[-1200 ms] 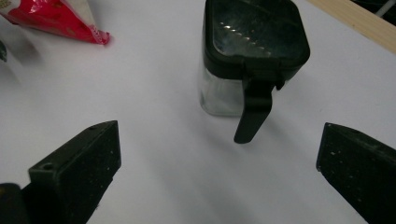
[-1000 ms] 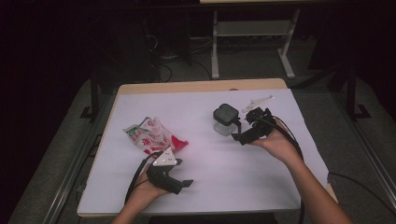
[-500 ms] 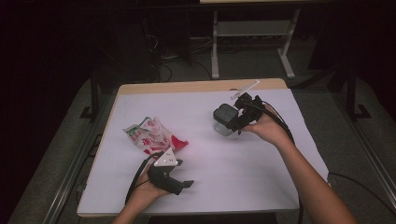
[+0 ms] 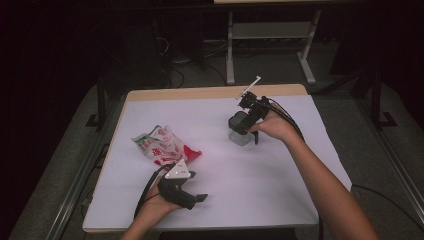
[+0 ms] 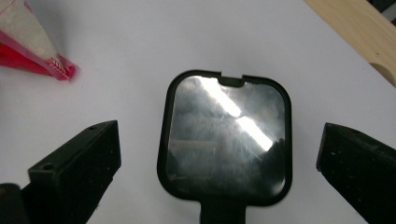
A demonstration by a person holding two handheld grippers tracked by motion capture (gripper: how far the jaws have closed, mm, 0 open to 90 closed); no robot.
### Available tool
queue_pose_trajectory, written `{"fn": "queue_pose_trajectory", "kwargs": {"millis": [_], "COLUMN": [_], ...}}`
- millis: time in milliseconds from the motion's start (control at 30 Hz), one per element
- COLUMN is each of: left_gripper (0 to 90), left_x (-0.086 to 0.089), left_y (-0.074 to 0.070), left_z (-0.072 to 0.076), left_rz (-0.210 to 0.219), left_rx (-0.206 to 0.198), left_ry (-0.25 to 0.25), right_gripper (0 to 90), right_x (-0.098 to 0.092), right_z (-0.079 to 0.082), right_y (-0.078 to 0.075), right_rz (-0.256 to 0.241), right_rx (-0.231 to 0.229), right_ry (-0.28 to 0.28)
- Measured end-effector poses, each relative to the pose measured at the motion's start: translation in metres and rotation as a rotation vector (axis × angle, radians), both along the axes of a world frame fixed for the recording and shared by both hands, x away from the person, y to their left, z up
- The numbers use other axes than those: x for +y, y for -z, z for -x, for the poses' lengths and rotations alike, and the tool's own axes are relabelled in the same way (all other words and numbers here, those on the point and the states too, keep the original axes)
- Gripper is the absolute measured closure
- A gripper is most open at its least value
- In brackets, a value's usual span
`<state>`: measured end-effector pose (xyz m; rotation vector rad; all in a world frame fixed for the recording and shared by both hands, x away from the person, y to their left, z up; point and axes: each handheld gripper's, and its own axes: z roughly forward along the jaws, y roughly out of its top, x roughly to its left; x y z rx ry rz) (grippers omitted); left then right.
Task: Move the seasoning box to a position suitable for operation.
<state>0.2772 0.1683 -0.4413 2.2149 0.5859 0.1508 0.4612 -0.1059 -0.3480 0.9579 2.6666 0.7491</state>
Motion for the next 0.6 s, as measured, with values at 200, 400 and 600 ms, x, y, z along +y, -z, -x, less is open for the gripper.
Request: {"fn": "queue_pose_trajectory", "kwargs": {"millis": [200,400,600], "left_gripper": [12.0,11.7,11.4], "left_x": [-0.001,-0.001,-0.002], "left_y": [0.001,0.0,0.001], "left_z": [0.001,0.002,0.002], "left_rz": [0.003,-0.003,-0.001], "left_rx": [0.002,0.003,0.001], "left_ry": [0.006,0.008,0.006], "right_gripper": [0.0,0.0,0.0], "right_x": [0.009,0.011,0.013], "right_z": [-0.015,-0.022,-0.027], "right_y": [0.008,0.019,0.029], "right_rz": [0.058,0.072,0.089], "right_rx": [0.023,0.045,0.068], "right_ry": [-0.005,-0.019,-0.013]}}
